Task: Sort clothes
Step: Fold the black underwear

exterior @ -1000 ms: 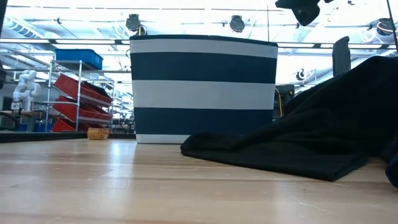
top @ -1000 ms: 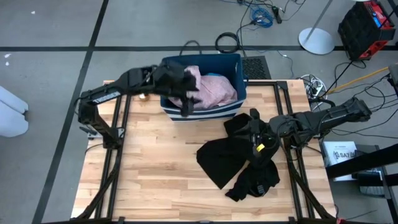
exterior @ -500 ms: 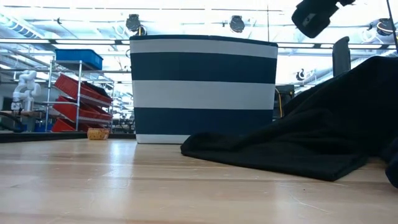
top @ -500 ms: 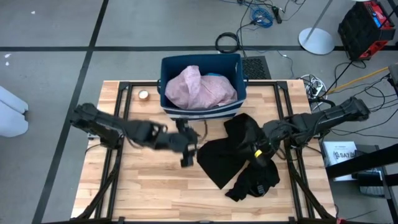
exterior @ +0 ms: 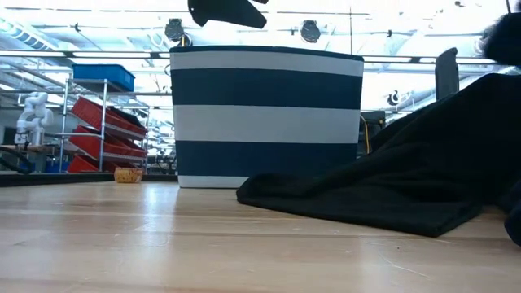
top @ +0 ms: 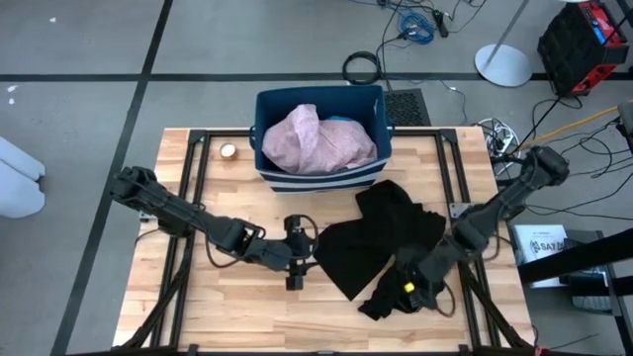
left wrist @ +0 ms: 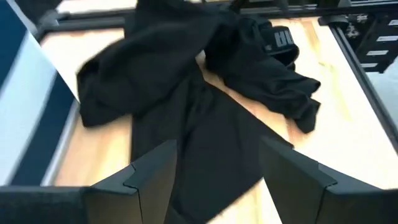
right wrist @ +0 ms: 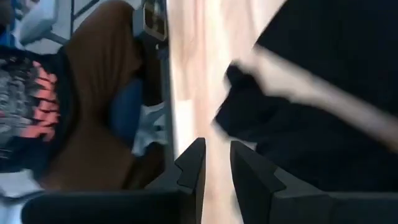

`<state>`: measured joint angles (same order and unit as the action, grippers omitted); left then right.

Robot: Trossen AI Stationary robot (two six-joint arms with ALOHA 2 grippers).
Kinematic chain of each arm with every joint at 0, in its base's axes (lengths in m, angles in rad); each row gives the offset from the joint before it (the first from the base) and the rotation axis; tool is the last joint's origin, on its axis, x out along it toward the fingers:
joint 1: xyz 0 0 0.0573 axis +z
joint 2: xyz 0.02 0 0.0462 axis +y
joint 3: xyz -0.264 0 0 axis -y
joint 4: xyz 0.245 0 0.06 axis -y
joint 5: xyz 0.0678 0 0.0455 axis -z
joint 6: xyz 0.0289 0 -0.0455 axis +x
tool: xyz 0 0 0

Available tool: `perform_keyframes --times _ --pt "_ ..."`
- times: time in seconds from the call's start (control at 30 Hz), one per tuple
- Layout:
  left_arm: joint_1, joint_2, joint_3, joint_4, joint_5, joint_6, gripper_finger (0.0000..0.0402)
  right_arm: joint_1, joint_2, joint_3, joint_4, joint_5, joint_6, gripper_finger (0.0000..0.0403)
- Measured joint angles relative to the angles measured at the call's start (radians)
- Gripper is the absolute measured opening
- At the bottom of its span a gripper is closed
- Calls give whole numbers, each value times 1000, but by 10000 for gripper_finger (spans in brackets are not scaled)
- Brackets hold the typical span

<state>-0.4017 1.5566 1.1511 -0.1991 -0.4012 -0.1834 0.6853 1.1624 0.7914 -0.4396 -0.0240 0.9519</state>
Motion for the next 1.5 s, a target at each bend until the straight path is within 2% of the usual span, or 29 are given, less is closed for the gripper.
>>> perform_keyframes --times 0.13,0.2,0.33,0.43,0.57,0.67,0.83,1.03,1.17,1.33,1.5 --pt "19 0 0 70 -14 113 235 116 16 0 56 28 222 64" --pt "29 0 0 91 -13 166 235 160 19 0 102 56 253 64" --pt "51 0 0 96 20 213 235 198 19 0 206 174 149 64" --pt "55 0 0 96 30 188 235 174 17 0 249 188 61 64" --pt "42 0 0 96 31 163 235 148 16 0 256 115 -127 72" --pt "29 0 0 114 31 154 235 121 16 0 256 30 -194 95" --pt "22 0 0 120 24 114 235 69 24 0 256 -80 -237 160" --pt "24 0 0 120 4 125 235 59 41 2 252 -142 -290 237" --pt "43 0 0 121 0 141 235 33 43 61 155 -165 -314 246" --pt "78 0 0 120 -1 141 235 17 46 233 -110 -163 -364 236" --pt "95 0 0 120 6 142 235 70 106 400 -304 -88 -379 220"
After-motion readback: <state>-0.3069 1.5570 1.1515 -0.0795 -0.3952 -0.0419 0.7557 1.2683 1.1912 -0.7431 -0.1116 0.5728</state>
